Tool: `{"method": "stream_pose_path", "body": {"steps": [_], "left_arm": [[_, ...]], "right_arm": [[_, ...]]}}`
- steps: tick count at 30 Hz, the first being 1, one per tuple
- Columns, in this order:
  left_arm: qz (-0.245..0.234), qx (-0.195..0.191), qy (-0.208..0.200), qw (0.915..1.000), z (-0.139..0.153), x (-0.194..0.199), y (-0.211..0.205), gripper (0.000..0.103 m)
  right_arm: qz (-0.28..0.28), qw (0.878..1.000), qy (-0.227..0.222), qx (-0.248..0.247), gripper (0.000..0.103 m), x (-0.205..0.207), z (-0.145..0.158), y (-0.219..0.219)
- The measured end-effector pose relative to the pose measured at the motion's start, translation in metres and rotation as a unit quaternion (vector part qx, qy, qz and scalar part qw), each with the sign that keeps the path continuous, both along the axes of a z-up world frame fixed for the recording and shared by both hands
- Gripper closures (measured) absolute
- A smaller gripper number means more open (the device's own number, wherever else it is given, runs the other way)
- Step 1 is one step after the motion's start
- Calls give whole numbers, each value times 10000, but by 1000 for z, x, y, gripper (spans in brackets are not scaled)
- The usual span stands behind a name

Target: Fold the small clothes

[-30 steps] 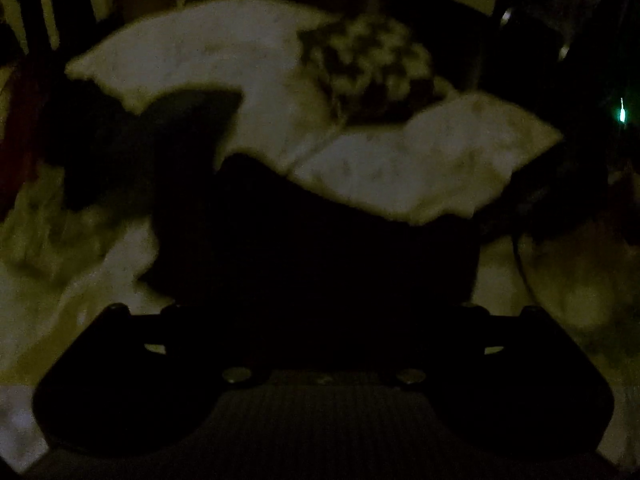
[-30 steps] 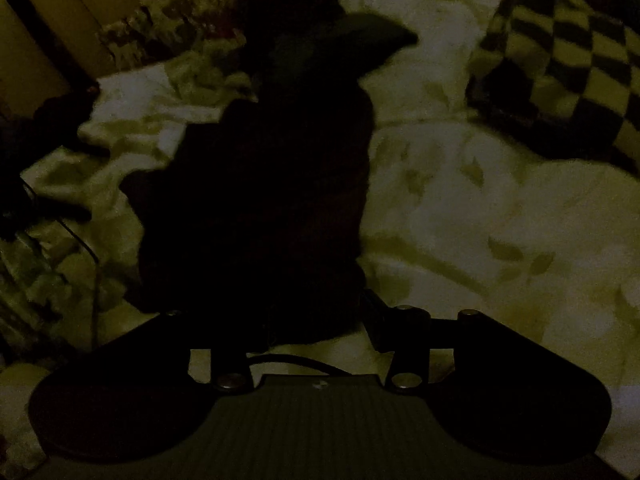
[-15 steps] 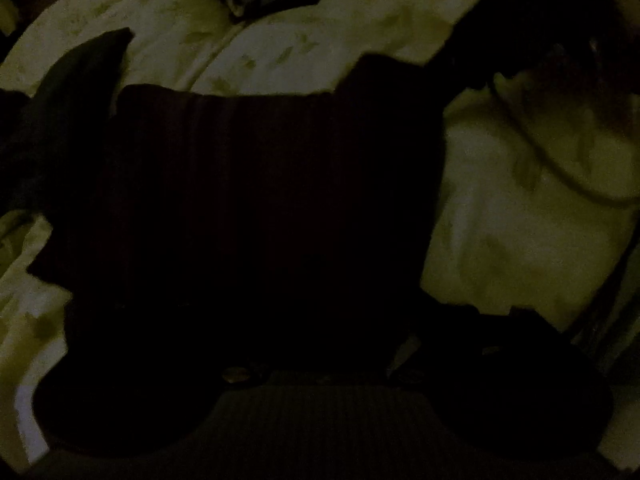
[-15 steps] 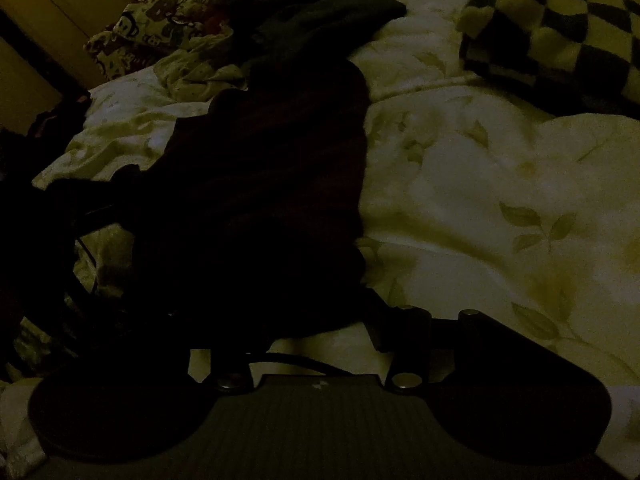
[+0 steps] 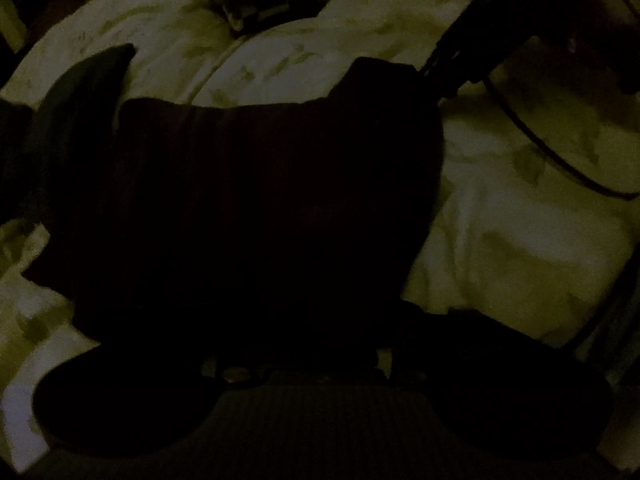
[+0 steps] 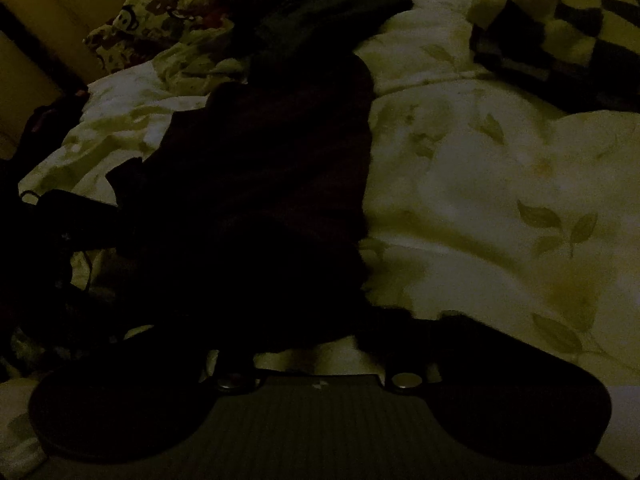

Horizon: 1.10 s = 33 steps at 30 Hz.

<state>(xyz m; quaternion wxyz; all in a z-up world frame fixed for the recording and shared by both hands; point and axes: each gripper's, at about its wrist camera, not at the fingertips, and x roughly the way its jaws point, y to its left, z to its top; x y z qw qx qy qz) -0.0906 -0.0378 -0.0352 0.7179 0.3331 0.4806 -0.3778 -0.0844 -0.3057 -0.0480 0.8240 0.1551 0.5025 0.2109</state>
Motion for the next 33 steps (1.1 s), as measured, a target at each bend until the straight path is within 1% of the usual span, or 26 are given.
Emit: {"method": "stream_pose_path", "body": {"steps": [1, 3, 5, 6, 7, 10, 11, 13, 14, 15, 16, 18, 19, 20, 21, 22, 23, 24, 25, 26, 27, 28, 29, 30, 31, 33], "left_arm": [[53, -73, 35, 10000, 2, 0, 1, 82], [211, -190, 141, 9995, 5, 5, 5, 85], [502, -478, 441, 9966, 10, 21, 16, 87], [729, -671, 643, 9930, 13, 32, 25, 87], [912, -839, 845, 9887, 16, 43, 32, 88], [1389, -1326, 1234, 9736, 27, 79, 52, 88], [1588, -1584, 1405, 9643, 33, 97, 61, 88], [1932, -1878, 1437, 9522, 42, 129, 74, 88], [2163, -2074, 1472, 9426, 47, 150, 83, 88], [2366, -2183, 1449, 9356, 50, 166, 91, 88], [2483, -2176, 1384, 9337, 52, 186, 97, 88], [2824, -2154, 1214, 9269, 52, 217, 107, 88], [2911, -2104, 1192, 9256, 50, 231, 110, 88], [3070, -2106, 1180, 9206, 46, 244, 115, 88], [3173, -2052, 1187, 9182, 41, 255, 119, 88], [3208, -1937, 1206, 9193, 35, 263, 121, 88], [3348, -1806, 1177, 9173, 26, 271, 124, 87], [3465, -1689, 1145, 9156, 17, 276, 126, 81], [3543, -1538, 1107, 9157, 9, 281, 129, 70], [3630, -1462, 1063, 9141, 3, 283, 136, 61], [3733, -1456, 1048, 9102, -1, 288, 141, 42], [3811, -1459, 991, 9076, -1, 288, 145, 32], [3858, -1442, 876, 9070, 3, 288, 149, 29], [3916, -1372, 769, 9066, 7, 288, 152, 20], [4000, -1287, 643, 9052, 16, 285, 154, 9], [4061, -1433, 434, 9015, 36, 276, 160, 6]], "right_arm": [[-50, 10000, 11, 19, 78, 0, -1, -2], [-178, 9997, 41, 160, 88, -1, -1, -7], [-306, 9985, 60, 442, 92, -3, 3, -14], [-374, 9973, 83, 627, 92, -2, 6, -17], [-448, 9954, 115, 841, 93, 0, 9, -20], [-648, 9860, 215, 1520, 93, 15, 18, -28], [-706, 9824, 235, 1711, 93, 23, 20, -29], [-814, 9769, 213, 1966, 94, 50, 27, -30], [-825, 9756, 197, 2027, 94, 67, 29, -29], [-892, 9739, 188, 2078, 94, 85, 31, -27], [-990, 9707, 233, 2178, 94, 105, 31, -25], [-1106, 9649, 331, 2360, 94, 148, 25, -20], [-1160, 9669, 304, 2252, 94, 172, 23, -13], [-1100, 9728, 232, 2025, 94, 192, 20, -6], [-1137, 9767, 131, 1818, 95, 209, 17, -1], [-1212, 9784, 109, 1673, 95, 226, 11, 4], [-1194, 9797, 173, 1600, 95, 241, 1, 10], [-1226, 9794, 243, 1586, 94, 251, -8, 13], [-1296, 9784, 309, 1582, 89, 259, -18, 15], [-1291, 9797, 360, 1492, 82, 267, -29, 20], [-1262, 9825, 380, 1318, 66, 272, -35, 23], [-1262, 9858, 364, 1048, 48, 275, -42, 27], [-1265, 9887, 302, 741, 37, 275, -44, 30], [-1267, 9903, 164, 552, 25, 272, -44, 30], [-1270, 9907, -39, 493, 23, 268, -42, 27], [-1246, 9902, -348, 531, 20, 254, -34, 17]]}}
